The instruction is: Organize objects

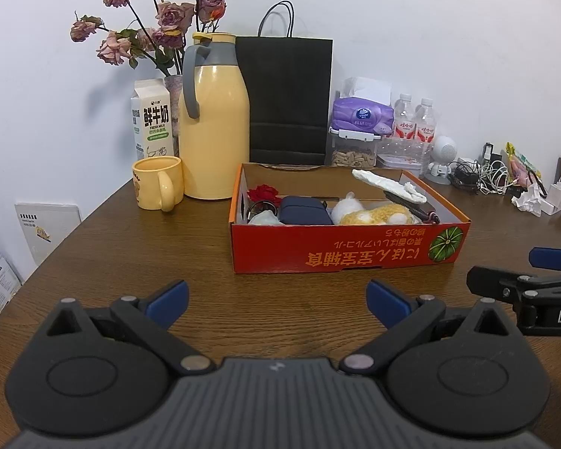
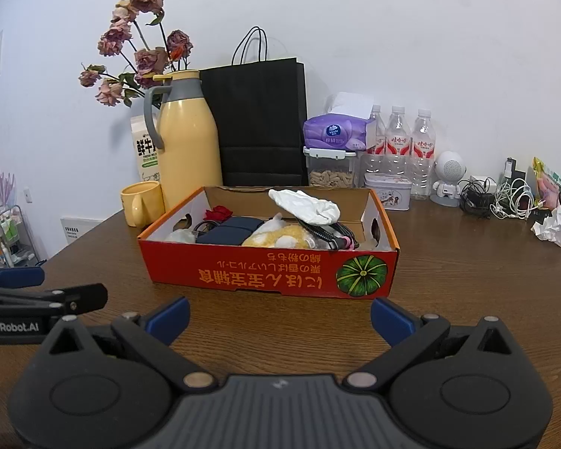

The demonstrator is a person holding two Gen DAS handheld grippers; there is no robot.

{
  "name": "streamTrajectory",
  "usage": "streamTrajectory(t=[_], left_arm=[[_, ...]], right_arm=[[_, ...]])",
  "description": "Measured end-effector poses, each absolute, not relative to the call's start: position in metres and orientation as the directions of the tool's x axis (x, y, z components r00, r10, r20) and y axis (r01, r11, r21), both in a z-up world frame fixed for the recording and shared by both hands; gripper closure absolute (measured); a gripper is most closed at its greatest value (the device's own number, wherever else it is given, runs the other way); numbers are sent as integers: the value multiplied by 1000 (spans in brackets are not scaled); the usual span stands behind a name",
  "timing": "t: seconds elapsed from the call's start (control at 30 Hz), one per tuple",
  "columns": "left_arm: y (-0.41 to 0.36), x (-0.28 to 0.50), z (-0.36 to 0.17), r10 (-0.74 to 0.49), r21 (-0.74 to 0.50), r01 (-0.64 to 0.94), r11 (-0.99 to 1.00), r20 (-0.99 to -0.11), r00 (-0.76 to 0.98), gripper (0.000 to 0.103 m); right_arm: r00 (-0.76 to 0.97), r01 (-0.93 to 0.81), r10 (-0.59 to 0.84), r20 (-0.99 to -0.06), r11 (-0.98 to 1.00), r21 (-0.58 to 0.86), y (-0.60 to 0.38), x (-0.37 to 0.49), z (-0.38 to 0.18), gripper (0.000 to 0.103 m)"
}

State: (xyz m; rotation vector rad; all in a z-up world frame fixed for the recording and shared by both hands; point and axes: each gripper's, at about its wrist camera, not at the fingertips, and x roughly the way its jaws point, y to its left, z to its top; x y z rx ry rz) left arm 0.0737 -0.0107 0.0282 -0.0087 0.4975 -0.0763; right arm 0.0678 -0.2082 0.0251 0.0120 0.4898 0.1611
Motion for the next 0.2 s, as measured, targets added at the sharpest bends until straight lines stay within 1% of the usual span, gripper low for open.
streamTrajectory(t=[0.2], left_arm=[[-11, 73, 28, -74, -30, 67, 997, -475, 877, 0]], right_arm=[[869, -152, 158, -468, 987, 52, -208, 68, 24, 0]])
